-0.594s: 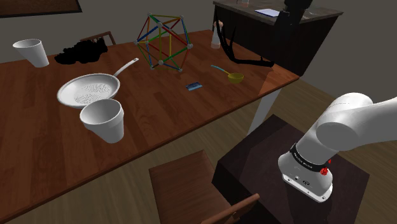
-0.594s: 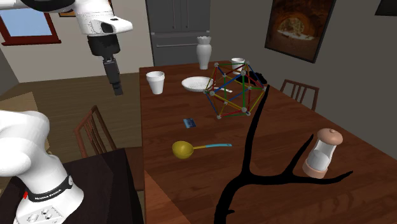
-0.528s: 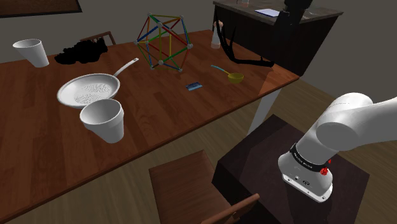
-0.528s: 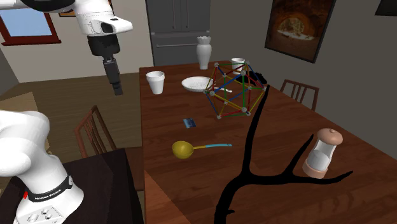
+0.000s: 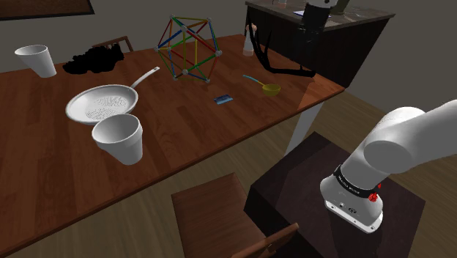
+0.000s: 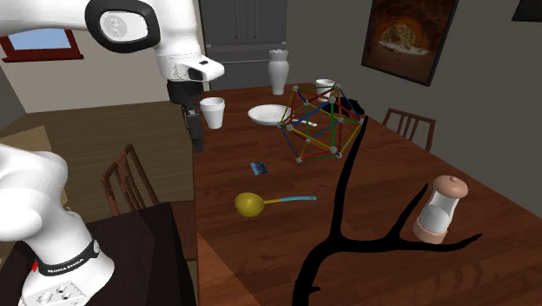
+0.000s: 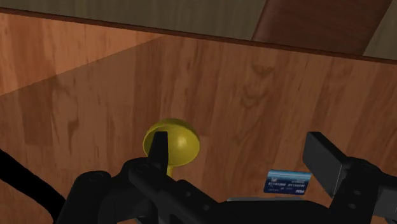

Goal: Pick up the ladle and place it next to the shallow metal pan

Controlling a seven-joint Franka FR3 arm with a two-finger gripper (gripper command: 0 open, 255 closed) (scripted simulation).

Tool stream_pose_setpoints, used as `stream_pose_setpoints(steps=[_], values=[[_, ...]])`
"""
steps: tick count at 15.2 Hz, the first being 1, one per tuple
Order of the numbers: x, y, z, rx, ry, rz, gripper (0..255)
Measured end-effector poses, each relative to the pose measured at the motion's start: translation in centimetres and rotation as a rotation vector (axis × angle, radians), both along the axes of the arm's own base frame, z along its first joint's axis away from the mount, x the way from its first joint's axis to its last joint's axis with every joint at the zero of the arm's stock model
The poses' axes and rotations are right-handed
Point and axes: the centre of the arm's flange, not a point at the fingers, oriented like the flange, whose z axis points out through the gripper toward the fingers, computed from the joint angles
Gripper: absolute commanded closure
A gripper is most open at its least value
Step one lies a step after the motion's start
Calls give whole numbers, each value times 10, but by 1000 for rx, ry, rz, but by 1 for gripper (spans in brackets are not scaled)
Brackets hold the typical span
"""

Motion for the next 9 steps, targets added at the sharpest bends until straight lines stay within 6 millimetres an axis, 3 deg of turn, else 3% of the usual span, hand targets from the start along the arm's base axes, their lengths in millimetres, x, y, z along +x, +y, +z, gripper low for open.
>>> stream_pose_setpoints(steps=[9], values=[[85,-39,-81,58,39,-54,0]])
